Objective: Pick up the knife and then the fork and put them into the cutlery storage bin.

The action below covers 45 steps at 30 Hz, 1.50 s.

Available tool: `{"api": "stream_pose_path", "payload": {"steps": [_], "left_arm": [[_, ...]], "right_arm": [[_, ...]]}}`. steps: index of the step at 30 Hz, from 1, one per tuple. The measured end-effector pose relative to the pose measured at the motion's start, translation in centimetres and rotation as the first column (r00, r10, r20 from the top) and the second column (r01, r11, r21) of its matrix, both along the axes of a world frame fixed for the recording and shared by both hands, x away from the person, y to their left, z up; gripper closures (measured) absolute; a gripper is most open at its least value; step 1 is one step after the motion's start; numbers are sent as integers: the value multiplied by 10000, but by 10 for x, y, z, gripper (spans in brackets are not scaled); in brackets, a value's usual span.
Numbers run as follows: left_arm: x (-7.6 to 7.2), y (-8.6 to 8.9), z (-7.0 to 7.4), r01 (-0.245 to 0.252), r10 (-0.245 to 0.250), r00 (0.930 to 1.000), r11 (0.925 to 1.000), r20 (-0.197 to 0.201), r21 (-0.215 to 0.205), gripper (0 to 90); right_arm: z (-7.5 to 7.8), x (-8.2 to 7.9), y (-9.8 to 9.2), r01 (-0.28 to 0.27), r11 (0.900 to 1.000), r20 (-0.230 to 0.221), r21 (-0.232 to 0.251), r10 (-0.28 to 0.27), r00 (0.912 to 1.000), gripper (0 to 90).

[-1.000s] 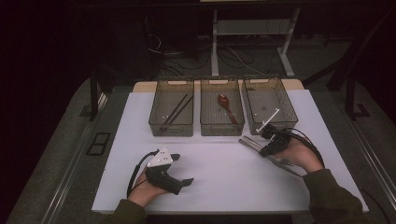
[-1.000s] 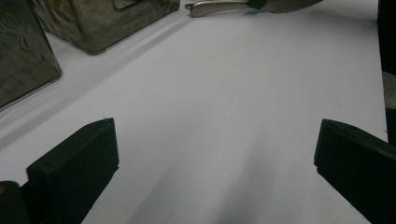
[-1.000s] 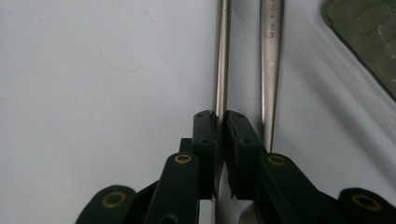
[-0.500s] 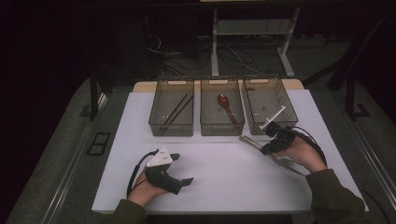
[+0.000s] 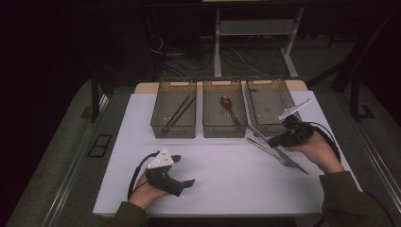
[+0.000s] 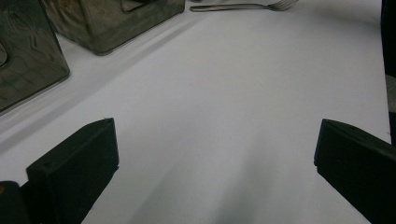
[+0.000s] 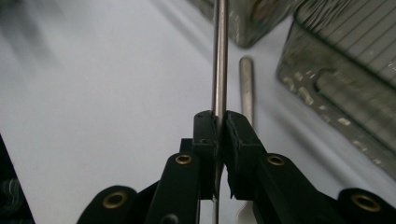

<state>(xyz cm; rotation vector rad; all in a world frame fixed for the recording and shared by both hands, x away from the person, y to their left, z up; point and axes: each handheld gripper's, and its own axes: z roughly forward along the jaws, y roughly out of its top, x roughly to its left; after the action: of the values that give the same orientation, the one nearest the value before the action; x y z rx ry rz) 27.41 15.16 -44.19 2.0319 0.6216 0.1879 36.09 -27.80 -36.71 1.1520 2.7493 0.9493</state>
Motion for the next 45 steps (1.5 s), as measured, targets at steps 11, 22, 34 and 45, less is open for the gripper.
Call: {"api": "stream_pose_path", "payload": {"steps": [11, 22, 34, 45], "left_arm": [[1, 1, 0, -31, 31, 10000, 10000, 0, -31, 0], [0, 1, 0, -13, 13, 10000, 10000, -12, -33, 0], [1, 1, 0, -15, 15, 10000, 10000, -4, -79, 0], [1, 1, 0, -16, 15, 10000, 9999, -49, -152, 0]], "right_arm": [[14, 10, -13, 917, 9916, 990, 908, -1006, 9900, 823], [34, 29, -18, 1476, 9804, 1473, 1305, -1664, 9750, 823], [54, 66, -19, 1867, 9778, 1808, 954, -2015, 9627, 822], [61, 107, -24, 2194, 9727, 2071, 758, -2306, 9508, 822]]}}
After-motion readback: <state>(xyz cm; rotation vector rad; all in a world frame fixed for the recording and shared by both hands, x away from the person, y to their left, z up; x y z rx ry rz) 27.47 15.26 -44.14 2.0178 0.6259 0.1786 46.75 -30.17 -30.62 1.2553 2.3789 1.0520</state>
